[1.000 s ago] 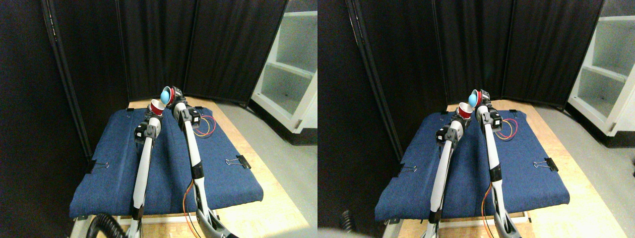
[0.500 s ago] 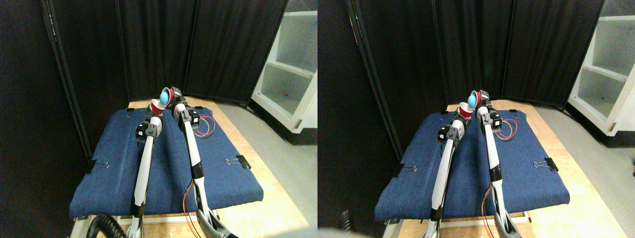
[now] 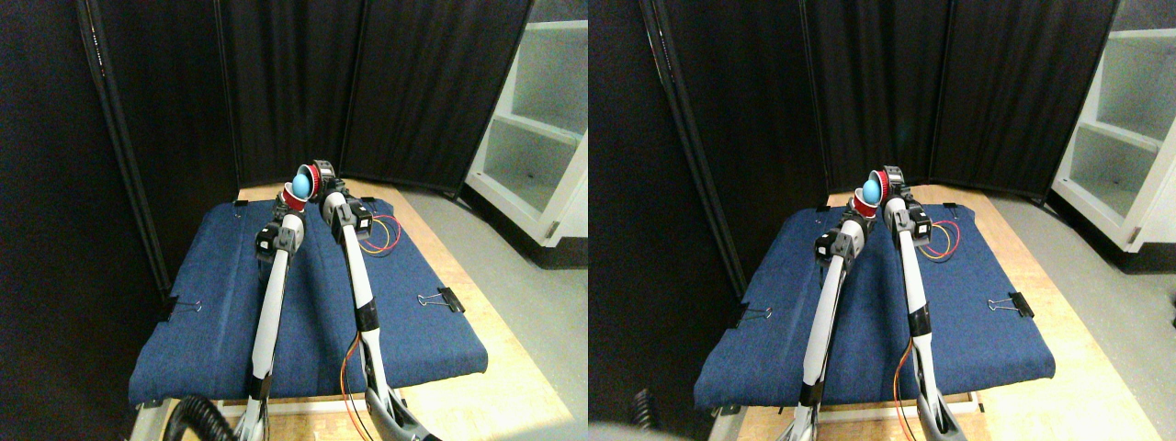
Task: Pour (bimanual)
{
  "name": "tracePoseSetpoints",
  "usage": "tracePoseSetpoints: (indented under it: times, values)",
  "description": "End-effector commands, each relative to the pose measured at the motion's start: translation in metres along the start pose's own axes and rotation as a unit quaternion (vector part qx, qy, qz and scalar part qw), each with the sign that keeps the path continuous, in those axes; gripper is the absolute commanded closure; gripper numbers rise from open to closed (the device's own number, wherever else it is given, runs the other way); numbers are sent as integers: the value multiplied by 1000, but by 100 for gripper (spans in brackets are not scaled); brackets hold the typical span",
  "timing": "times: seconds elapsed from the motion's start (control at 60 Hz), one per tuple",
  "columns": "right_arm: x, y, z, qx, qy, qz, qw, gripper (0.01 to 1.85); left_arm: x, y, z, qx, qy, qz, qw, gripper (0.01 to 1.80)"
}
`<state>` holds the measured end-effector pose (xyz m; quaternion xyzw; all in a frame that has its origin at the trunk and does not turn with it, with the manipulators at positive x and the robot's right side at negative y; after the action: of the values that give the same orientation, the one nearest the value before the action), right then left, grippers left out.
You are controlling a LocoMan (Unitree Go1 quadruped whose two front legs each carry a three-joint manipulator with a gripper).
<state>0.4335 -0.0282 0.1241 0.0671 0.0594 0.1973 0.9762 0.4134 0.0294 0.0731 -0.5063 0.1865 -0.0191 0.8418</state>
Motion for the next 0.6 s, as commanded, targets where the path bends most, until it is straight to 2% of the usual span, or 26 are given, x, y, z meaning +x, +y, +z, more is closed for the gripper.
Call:
tracePoseSetpoints:
  times: [0.017,0.3,0.45,0.467,0.5,0.6]
  values:
    - [1,1,4,-24,-17,2,1000,153,2,-9,-1,-4,-5,-19,1000,148]
    - [-3,-3,3,-82,-26,-1,996,153,1,-10,-3,-8,-2,-17,1000,148]
    - [0,-9,3,19,-10,-35,999,153,-1,-10,-2,-3,2,-19,1000,148]
    - [0,-9,3,39,-2,-51,998,153,-1,-10,-2,-3,5,-21,1000,148]
    - [0,-12,3,82,2,-61,995,152,-1,-10,-2,1,5,-23,1000,148]
    - [1,-16,3,121,20,-89,988,152,-3,-9,-1,-1,3,-22,1000,148]
